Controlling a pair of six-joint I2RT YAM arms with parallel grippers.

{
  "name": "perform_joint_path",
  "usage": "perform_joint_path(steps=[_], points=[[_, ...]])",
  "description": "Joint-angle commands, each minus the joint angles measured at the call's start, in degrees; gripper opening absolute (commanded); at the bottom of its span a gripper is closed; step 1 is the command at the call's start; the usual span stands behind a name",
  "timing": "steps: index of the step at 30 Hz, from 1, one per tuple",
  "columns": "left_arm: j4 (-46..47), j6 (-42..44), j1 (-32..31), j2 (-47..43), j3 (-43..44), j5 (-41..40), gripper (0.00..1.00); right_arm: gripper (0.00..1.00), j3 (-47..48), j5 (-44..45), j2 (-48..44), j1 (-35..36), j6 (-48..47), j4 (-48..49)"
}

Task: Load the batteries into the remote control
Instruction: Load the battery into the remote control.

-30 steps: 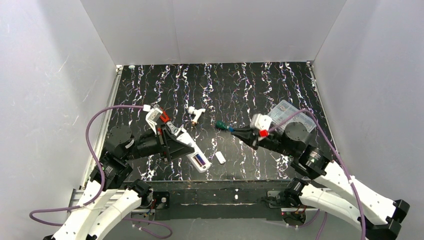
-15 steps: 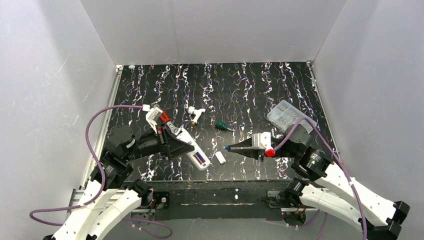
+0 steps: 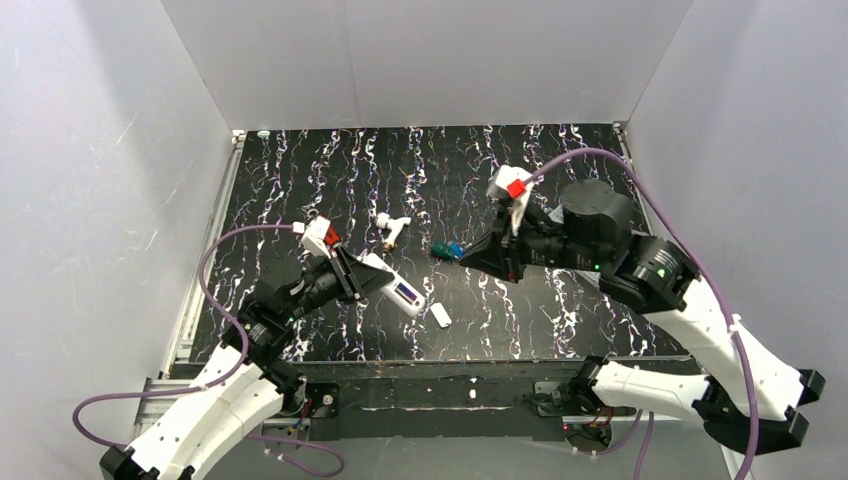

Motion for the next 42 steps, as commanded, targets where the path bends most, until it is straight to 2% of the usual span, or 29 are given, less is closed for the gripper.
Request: perform_joint_path(steps=[1, 4, 8, 10, 16, 20, 26, 42], points=[[13.1, -6.9, 0.1, 1.8, -0.7, -4.8, 0.0, 0.01, 7.2, 7.1, 7.5, 3.9, 5.3, -18.8], [11.0, -8.2, 0.1, 2.3, 0.3, -6.4, 0.0, 0.01, 11.7, 11.0, 13.3, 6.9, 6.2, -23.4], [1.0, -8.6, 0.1, 1.1, 2.3, -9.6, 0.0, 0.01, 16.4, 11.8, 19.2, 9.3, 5.9, -26.4], [-1.1, -9.0, 0.1, 0.4, 1.8, -10.6, 0.0, 0.01, 17.8, 13.1, 21.7, 10.2, 5.8, -26.9], [1.2, -13.5, 0.1, -0.3, -0.8, -11.5, 0.0, 0.01, 24.9, 15.7, 30.6, 10.9, 6.0, -30.5], [1.8, -16.3, 0.1, 0.1, -1.2, -11.7, 0.0, 0.01, 26.0, 15.4, 33.5, 11.1, 5.8, -29.5], [5.0, -21.3, 0.1, 2.0, -1.4, -10.0, 0.0, 0.01, 26.4, 14.9, 34.5, 11.4, 3.4, -28.5], [6.7, -22.3, 0.1, 3.6, -0.4, -8.5, 0.0, 0.01, 26.3, 10.6, 37.0, 11.5, 1.0, -27.7]])
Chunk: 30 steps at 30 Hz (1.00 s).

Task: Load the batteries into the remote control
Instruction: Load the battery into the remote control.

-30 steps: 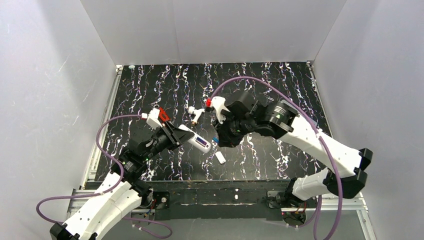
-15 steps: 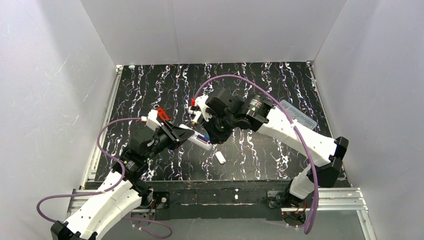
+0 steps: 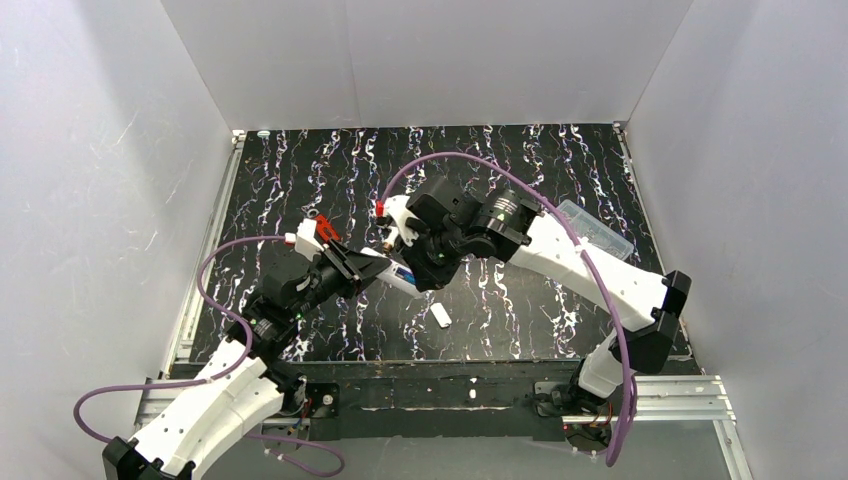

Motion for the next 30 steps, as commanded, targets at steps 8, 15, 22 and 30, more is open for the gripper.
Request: perform_joint_path(steps=[8, 15, 22, 30], points=[[7.3, -1.0, 0.1, 0.8, 0.6, 2.5, 0.0, 0.01, 2.9, -0.2, 4.1, 0.3, -1.6, 0.4], [7.5, -1.1, 0.1, 0.3, -0.1, 2.8, 0.0, 0.01, 3.0, 1.1, 3.6, 0.4, -2.0, 0.6], [7.3, -1.1, 0.1, -0.1, -0.4, 3.0, 0.0, 0.01, 2.9, 3.7, 2.8, 0.3, -2.6, 0.8], [7.0, -1.0, 0.1, -0.6, -1.1, 2.8, 0.0, 0.01, 1.9, 7.3, 1.5, 0.3, -2.8, 1.2]])
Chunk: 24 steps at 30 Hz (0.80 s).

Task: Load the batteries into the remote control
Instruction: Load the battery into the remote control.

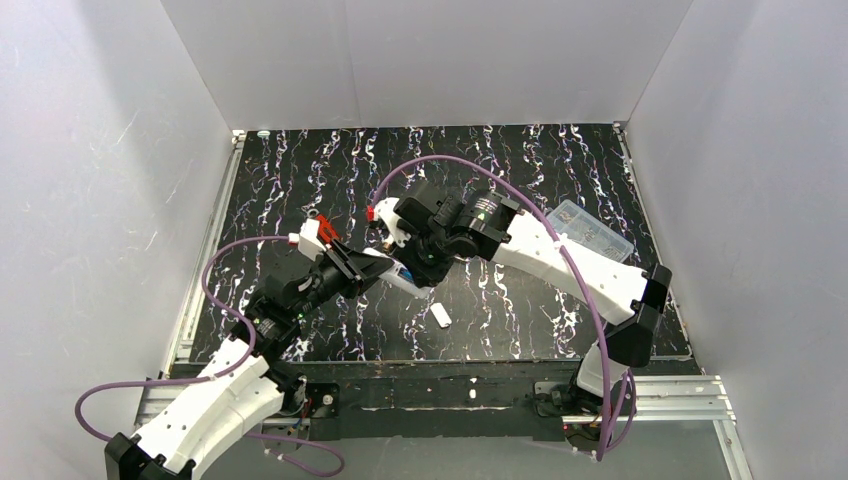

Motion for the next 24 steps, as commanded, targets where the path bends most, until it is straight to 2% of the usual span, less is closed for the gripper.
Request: perform_joint_path(steps=[1, 10, 18, 24], points=[[3.6, -0.1, 0.1, -1.7, 0.2, 1.5, 0.0, 0.01, 1.1, 4.1, -2.5, 0.0, -0.7, 1.1], [3.6, -0.1, 0.1, -1.9, 0.3, 1.5, 0.0, 0.01, 1.2, 3.0, -1.5, 0.0, -0.8, 0.8], [4.1, -0.3, 0.1, -1.6, 0.2, 1.6, 0.0, 0.01, 0.5, -2.5, -1.6, 0.0, -1.9, 0.3], [4.7, -0.6, 0.1, -1.5, 0.1, 1.9, 0.0, 0.02, 0.4, -1.1, -1.3, 0.0, -2.6, -0.1]])
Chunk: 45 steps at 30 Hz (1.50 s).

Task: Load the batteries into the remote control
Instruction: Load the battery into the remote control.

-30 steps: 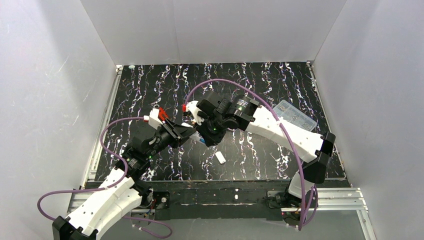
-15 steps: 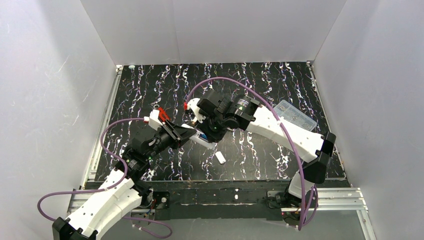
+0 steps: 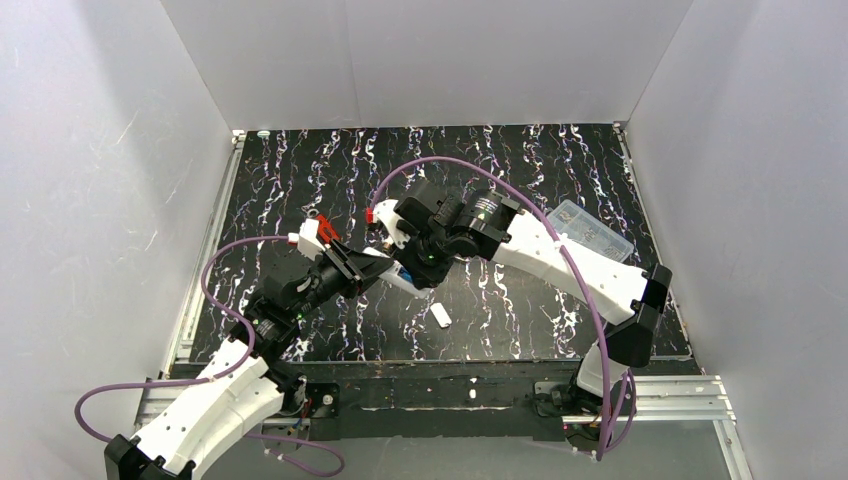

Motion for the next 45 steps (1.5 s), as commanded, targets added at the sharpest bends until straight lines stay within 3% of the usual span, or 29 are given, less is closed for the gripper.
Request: perform_joint_path(steps=[1, 9, 35, 45], points=[[4.5, -0.6, 0.1, -0.8, 0.0, 1.5, 0.0, 0.02, 0.5, 0.5, -1.3, 0.0, -1.1, -0.2], [5.8, -1.4, 0.1, -0.6, -0.4, 1.6, 0.0, 0.1, 2.0, 3.3, -1.0, 0.0, -4.8, -1.0], [6.6, -1.7, 0.1, -0.1, -0.7, 1.8, 0.0, 0.34, 2.3, 1.3, -2.4, 0.1, -4.7, 1.6], [6.9, -1.9, 0.1, -0.1, -1.0, 1.7, 0.0, 0.52, 2.3, -0.1, -5.2, 0.1, -4.0, 4.7]])
